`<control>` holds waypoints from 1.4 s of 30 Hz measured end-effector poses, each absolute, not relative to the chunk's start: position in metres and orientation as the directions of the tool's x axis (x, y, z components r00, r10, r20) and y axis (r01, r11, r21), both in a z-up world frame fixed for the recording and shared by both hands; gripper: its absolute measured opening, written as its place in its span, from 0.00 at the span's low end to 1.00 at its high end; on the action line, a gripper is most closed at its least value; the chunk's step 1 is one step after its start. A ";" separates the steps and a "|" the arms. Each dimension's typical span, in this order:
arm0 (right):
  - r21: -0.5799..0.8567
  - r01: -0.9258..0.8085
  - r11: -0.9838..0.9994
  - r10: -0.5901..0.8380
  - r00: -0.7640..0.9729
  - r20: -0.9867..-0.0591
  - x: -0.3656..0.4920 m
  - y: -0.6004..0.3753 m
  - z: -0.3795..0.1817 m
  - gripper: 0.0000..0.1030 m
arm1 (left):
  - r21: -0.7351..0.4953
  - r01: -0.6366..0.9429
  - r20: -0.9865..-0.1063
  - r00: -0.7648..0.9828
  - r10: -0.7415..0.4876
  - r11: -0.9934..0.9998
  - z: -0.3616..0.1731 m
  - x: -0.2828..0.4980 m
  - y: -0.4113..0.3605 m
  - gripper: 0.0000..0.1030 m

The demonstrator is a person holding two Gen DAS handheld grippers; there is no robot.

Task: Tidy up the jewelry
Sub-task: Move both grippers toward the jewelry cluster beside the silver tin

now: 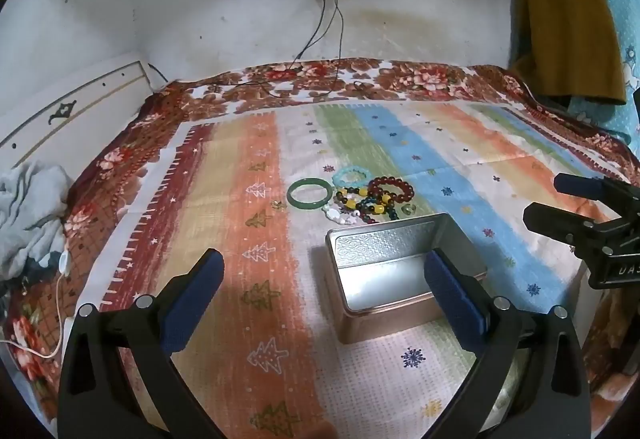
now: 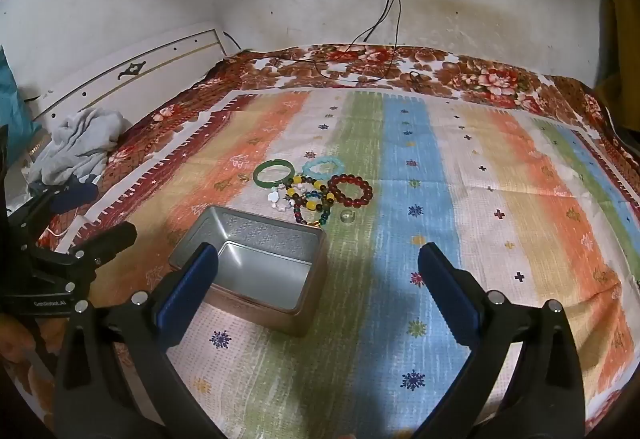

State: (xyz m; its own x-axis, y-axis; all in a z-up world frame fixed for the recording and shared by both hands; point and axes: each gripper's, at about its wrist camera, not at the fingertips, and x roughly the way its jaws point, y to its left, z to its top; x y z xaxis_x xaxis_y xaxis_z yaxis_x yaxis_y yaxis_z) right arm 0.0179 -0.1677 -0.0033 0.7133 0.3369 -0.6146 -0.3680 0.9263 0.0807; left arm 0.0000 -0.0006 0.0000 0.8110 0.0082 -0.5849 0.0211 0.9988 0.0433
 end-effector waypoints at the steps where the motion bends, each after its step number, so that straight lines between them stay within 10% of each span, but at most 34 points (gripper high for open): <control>1: 0.081 -0.368 0.926 0.337 0.714 -0.614 0.018 -0.168 -0.003 0.95 | 0.043 0.020 -0.586 0.810 0.009 0.999 0.000 0.000 -0.001 0.95; 42: 0.073 -0.367 0.927 0.331 0.713 -0.618 0.018 -0.168 -0.006 0.95 | 0.044 -0.015 -0.595 0.803 0.038 0.999 -0.013 0.007 0.014 0.95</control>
